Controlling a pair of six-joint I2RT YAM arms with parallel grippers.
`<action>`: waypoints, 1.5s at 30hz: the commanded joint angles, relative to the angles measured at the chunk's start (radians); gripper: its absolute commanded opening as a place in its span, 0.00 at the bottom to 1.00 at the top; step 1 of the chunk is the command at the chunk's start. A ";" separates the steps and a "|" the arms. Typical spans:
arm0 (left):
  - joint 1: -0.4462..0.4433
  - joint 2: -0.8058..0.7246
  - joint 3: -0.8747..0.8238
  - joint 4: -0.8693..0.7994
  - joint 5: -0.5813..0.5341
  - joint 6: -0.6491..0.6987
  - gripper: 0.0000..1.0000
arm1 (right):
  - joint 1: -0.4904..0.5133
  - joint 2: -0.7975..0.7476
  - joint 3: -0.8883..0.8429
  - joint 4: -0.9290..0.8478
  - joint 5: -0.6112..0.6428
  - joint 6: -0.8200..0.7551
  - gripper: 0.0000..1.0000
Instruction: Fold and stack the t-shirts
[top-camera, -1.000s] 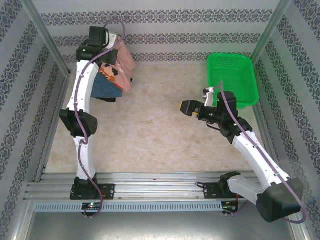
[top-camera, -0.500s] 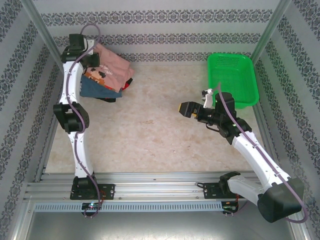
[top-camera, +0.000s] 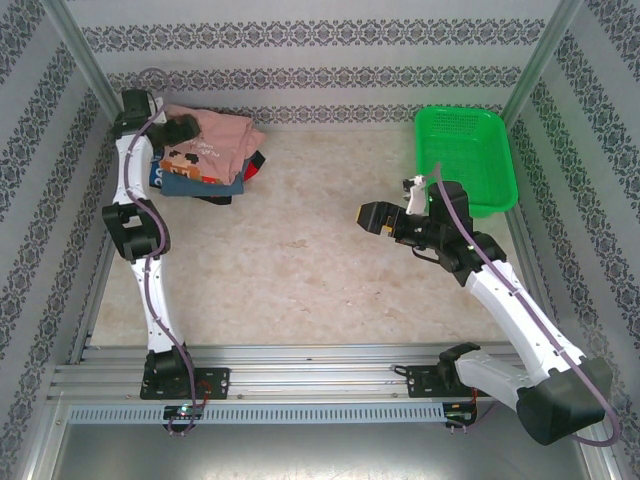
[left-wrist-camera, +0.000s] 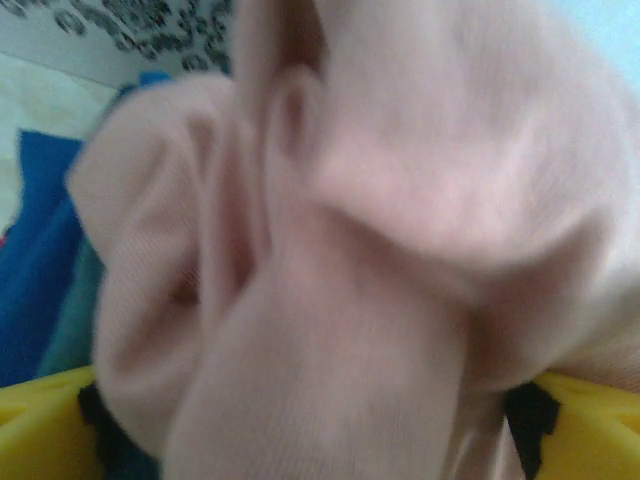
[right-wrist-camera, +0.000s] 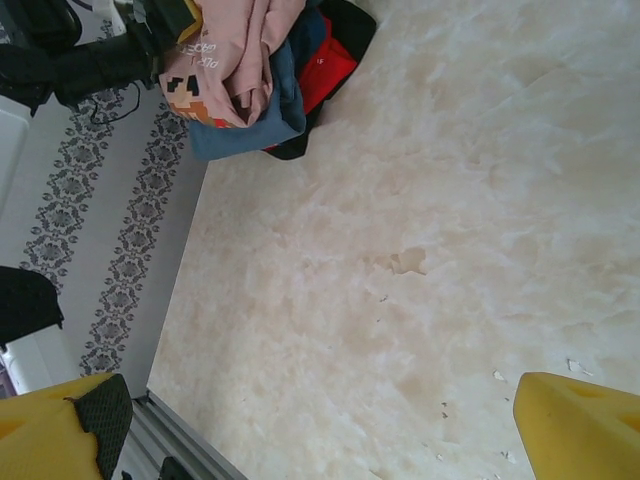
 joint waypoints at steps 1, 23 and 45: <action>0.060 -0.123 0.053 0.064 -0.024 -0.100 1.00 | 0.010 -0.003 0.036 -0.042 0.034 -0.025 0.98; 0.161 -1.337 -1.657 0.702 -0.024 -0.126 1.00 | -0.348 -0.313 -0.321 0.048 0.472 -0.417 0.98; -0.252 -0.944 -2.277 1.832 -0.347 0.195 1.00 | -0.372 0.162 -0.708 1.174 0.448 -0.486 0.98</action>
